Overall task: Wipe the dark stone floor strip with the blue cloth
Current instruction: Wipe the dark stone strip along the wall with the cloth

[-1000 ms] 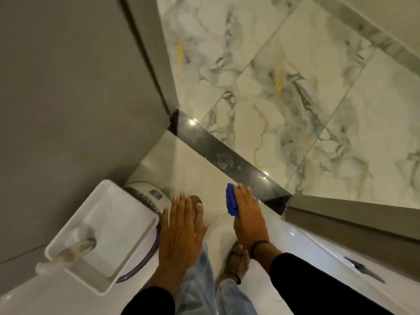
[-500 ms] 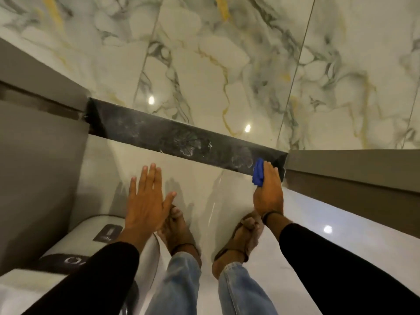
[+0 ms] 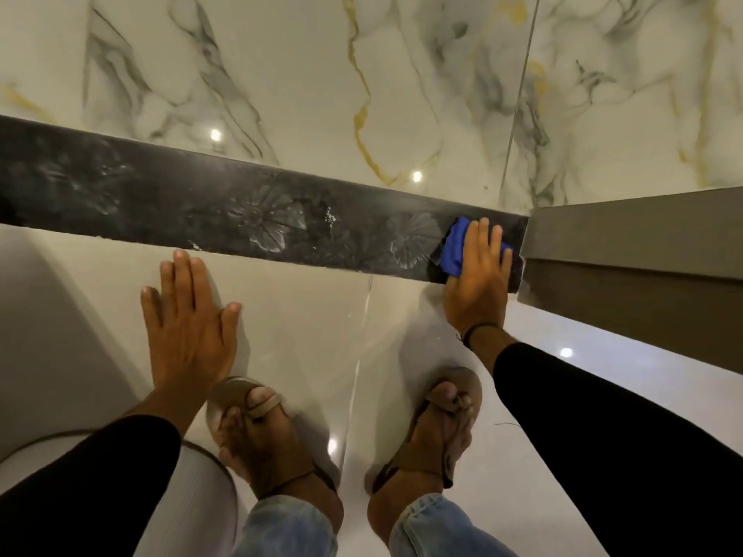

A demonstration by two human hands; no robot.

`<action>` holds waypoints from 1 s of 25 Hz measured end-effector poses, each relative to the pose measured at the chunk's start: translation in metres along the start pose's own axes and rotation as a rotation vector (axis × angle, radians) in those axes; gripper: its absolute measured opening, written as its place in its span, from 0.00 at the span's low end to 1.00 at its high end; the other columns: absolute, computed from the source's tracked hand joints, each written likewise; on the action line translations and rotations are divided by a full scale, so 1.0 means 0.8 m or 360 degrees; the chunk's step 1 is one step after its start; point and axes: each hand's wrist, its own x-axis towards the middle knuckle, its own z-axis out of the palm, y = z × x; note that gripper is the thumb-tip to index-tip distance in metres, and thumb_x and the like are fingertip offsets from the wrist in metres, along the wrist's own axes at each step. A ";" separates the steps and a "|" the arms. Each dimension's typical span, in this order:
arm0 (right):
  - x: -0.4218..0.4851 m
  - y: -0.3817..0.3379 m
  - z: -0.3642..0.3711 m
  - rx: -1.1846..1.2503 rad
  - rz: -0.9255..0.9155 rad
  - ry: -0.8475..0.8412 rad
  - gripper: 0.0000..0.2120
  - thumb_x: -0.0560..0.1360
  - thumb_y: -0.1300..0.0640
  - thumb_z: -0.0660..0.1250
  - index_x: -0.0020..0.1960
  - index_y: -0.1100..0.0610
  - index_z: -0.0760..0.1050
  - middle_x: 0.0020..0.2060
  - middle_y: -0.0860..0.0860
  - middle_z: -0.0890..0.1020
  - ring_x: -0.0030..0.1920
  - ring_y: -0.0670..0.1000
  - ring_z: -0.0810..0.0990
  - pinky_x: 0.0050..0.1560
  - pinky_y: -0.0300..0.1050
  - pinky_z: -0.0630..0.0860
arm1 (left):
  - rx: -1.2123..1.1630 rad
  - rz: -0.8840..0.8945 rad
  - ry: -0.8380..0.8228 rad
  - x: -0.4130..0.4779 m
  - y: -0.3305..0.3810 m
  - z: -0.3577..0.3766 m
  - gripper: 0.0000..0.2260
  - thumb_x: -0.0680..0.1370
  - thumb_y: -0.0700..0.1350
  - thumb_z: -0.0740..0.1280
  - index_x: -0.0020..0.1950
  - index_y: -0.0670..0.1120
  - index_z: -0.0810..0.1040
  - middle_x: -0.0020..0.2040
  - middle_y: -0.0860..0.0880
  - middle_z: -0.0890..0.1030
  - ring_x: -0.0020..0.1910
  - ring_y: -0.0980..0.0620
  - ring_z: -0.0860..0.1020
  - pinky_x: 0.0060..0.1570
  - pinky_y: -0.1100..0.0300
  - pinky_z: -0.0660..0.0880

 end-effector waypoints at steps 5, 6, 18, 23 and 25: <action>0.004 0.016 0.031 0.0011 -0.0085 0.0101 0.37 0.76 0.59 0.57 0.84 0.60 0.51 0.84 0.59 0.55 0.85 0.62 0.48 0.83 0.66 0.47 | -0.0047 -0.0078 0.0178 0.000 -0.004 0.042 0.36 0.88 0.60 0.48 0.91 0.45 0.42 0.92 0.44 0.42 0.91 0.42 0.42 0.87 0.37 0.41; 0.005 0.017 0.034 0.0023 -0.0072 0.0135 0.39 0.75 0.58 0.57 0.84 0.60 0.51 0.84 0.59 0.55 0.85 0.62 0.48 0.83 0.66 0.47 | -0.0033 -0.0082 0.0177 0.001 -0.002 0.043 0.36 0.87 0.60 0.49 0.91 0.46 0.42 0.92 0.44 0.42 0.91 0.42 0.42 0.87 0.37 0.41; 0.024 -0.040 0.060 -0.0006 0.0243 0.0348 0.39 0.74 0.54 0.55 0.84 0.58 0.51 0.84 0.56 0.56 0.85 0.60 0.51 0.84 0.65 0.47 | -0.0063 -0.0031 0.0207 -0.001 -0.011 0.054 0.37 0.85 0.57 0.52 0.91 0.46 0.42 0.92 0.46 0.40 0.91 0.43 0.41 0.88 0.39 0.38; 0.032 -0.094 0.073 -0.0058 0.0219 0.0379 0.41 0.72 0.53 0.53 0.84 0.58 0.51 0.84 0.56 0.57 0.84 0.60 0.52 0.83 0.65 0.50 | -0.0082 -0.0022 0.0213 -0.002 -0.012 0.054 0.37 0.86 0.58 0.50 0.91 0.46 0.42 0.92 0.46 0.41 0.91 0.43 0.42 0.88 0.40 0.37; 0.027 -0.112 0.078 -0.0035 0.0116 0.0361 0.42 0.71 0.53 0.55 0.84 0.58 0.51 0.84 0.56 0.57 0.84 0.61 0.52 0.83 0.64 0.49 | -0.0081 -0.0020 0.0224 -0.001 -0.013 0.054 0.36 0.86 0.58 0.49 0.91 0.46 0.42 0.92 0.46 0.42 0.91 0.43 0.41 0.87 0.42 0.35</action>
